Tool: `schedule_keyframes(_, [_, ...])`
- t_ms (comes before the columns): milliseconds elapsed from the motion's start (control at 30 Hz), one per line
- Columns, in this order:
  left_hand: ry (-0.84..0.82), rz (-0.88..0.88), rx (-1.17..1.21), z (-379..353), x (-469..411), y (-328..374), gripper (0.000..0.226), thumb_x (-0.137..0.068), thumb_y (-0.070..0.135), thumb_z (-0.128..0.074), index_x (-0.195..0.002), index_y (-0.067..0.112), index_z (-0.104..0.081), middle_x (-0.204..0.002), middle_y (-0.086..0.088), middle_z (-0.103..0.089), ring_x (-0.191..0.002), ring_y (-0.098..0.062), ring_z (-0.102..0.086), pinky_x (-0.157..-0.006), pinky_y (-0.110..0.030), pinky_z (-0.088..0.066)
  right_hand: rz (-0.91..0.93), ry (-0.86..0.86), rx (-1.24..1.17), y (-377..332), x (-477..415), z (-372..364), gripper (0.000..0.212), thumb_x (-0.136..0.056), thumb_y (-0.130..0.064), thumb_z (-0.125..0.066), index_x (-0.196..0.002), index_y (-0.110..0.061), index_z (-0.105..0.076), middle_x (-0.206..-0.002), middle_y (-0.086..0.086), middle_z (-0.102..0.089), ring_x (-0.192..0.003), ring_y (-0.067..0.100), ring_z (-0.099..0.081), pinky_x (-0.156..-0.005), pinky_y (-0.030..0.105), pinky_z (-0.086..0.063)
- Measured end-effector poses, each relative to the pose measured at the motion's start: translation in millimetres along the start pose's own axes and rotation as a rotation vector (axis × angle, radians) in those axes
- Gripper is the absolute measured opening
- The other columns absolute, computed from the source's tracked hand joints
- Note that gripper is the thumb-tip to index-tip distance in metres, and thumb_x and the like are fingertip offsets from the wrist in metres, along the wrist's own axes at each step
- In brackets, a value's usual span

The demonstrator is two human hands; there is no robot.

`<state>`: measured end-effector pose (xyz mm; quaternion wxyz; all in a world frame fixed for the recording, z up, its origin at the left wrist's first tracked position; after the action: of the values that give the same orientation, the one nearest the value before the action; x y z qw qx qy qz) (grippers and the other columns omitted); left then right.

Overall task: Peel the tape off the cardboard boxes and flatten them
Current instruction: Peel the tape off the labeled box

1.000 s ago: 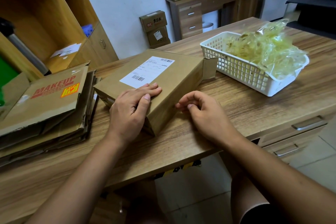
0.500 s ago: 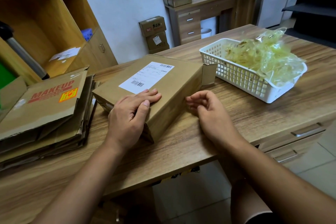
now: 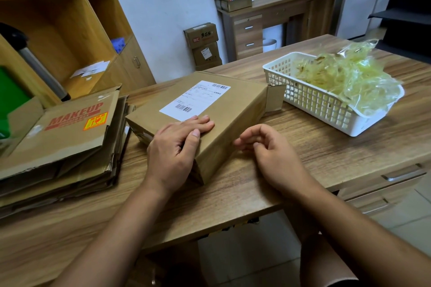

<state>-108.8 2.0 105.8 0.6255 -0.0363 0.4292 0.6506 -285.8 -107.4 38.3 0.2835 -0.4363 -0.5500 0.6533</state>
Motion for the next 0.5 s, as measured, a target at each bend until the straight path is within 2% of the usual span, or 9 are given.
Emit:
schedule_keyframes(100, [-0.002,0.001,0.002,0.0,-0.2,0.6,0.034,-0.097,0.021,-0.046,-0.113,0.027,-0.076,-0.122,0.016,-0.069,-0.125,0.003,-0.055,-0.107,-0.043,-0.040,0.011,0.038,0.015,0.6,-0.6,-0.9,0.044,-0.088,0.010,-0.037,-0.094,-0.024,-0.064,-0.096,-0.002,-0.077,-0.097,0.015,-0.072,-0.095,0.040,-0.056])
schedule_keyframes(233, [0.004,0.003,0.011,0.3,0.2,1.0,0.034,-0.097,0.020,-0.046,-0.112,0.026,-0.076,-0.122,0.015,-0.069,-0.125,0.002,-0.055,-0.107,-0.043,-0.041,0.021,0.130,-0.069,1.0,-2.6,3.4,0.044,-0.092,0.013,-0.038,-0.097,-0.022,-0.063,-0.104,-0.004,-0.076,-0.103,0.010,-0.070,-0.095,0.033,-0.056])
schedule_keyframes(500, [0.016,-0.003,-0.006,-1.9,-0.1,1.5,0.036,-0.096,0.025,-0.043,-0.111,0.026,-0.076,-0.122,0.015,-0.069,-0.124,0.001,-0.056,-0.106,-0.045,-0.041,0.013,0.079,-0.036,2.1,-1.2,2.3,0.047,-0.093,0.005,-0.038,-0.092,-0.030,-0.069,-0.103,-0.004,-0.078,-0.104,0.011,-0.072,-0.097,0.036,-0.055])
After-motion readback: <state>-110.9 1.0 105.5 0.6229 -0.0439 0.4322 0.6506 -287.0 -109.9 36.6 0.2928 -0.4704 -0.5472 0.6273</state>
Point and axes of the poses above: each hand's wrist, its own x-axis away from the middle knuckle, its own z-axis out of the back of the hand, y = z × x, the point moved 1 cm from there along -x, towards the middle knuckle
